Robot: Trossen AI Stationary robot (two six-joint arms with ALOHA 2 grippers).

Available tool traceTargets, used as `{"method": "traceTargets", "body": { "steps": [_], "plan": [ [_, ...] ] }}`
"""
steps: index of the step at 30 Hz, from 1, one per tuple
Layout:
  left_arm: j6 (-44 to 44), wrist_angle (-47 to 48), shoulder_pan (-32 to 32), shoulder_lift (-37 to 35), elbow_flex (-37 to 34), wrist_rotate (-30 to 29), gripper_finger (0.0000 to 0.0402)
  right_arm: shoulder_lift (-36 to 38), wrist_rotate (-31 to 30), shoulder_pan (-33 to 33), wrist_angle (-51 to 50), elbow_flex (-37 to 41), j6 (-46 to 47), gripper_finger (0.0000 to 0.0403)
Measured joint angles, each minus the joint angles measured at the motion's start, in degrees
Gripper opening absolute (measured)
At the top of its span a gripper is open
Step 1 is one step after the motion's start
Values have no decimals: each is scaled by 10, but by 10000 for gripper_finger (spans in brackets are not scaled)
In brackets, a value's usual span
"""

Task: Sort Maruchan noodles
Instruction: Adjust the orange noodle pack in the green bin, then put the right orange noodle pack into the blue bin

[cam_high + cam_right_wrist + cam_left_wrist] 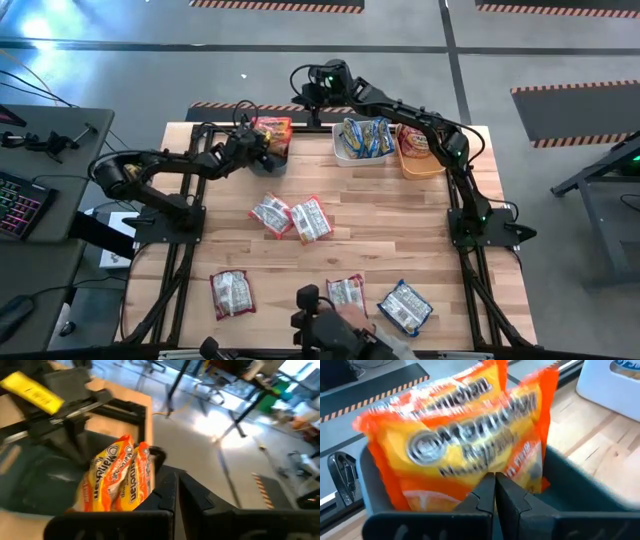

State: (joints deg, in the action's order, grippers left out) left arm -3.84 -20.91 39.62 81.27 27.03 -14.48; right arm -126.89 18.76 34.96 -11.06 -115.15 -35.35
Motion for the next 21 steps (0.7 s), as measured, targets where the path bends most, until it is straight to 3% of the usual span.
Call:
{"method": "traceTargets", "body": {
  "steps": [9, 15, 21],
  "plan": [
    [8, 3, -1, -21, 0, 0, 0, -1, 27, 0, -54, 0, 6, 0],
    [40, 10, -21, -72, 0, 0, 0, 7, 25, 0, -60, 10, 0, 0],
    [90, 27, -66, -138, 0, 13, 0, 50, -31, -1, 66, 149, 22, 0]
  ]
}}
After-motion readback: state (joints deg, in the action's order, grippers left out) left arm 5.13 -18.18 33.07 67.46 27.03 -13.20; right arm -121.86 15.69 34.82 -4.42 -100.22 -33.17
